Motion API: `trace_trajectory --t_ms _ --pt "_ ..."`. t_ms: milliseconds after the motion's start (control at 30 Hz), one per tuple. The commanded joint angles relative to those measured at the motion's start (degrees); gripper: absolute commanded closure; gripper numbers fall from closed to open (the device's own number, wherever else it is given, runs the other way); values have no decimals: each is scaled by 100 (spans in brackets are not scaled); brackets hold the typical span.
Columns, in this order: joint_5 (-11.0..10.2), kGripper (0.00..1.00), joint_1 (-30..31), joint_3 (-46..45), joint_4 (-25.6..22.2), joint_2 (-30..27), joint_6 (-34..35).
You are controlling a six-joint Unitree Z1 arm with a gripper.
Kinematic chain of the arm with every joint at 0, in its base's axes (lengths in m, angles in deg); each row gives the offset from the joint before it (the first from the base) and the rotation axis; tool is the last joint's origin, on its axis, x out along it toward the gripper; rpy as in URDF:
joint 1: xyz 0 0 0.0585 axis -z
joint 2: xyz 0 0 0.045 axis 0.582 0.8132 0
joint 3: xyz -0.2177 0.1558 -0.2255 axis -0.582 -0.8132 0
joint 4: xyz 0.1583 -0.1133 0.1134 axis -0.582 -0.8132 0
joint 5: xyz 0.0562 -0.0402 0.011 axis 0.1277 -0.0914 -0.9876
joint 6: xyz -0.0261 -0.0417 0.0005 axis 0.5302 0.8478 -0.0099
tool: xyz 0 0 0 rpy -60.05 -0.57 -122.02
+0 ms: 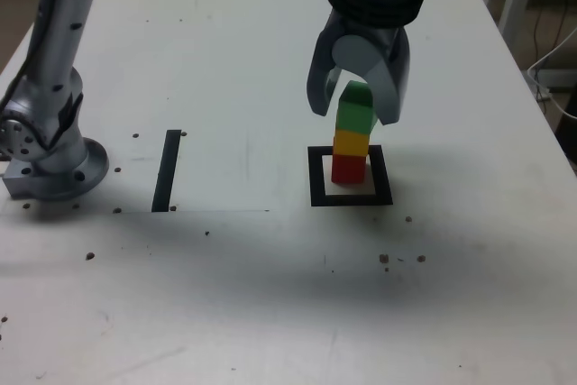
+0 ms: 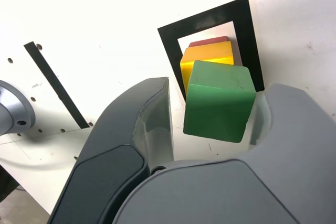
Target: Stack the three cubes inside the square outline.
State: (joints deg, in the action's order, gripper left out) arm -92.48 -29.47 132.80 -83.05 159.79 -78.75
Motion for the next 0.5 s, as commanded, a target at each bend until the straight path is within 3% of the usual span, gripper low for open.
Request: trace_trajectory --t_ms 0,167,467 --pt "9 13 -7 -29 -105 22 -11" --pt "-71 12 -23 -83 -123 -104 -7" --pt "-362 3 -87 -518 -170 -916 81"
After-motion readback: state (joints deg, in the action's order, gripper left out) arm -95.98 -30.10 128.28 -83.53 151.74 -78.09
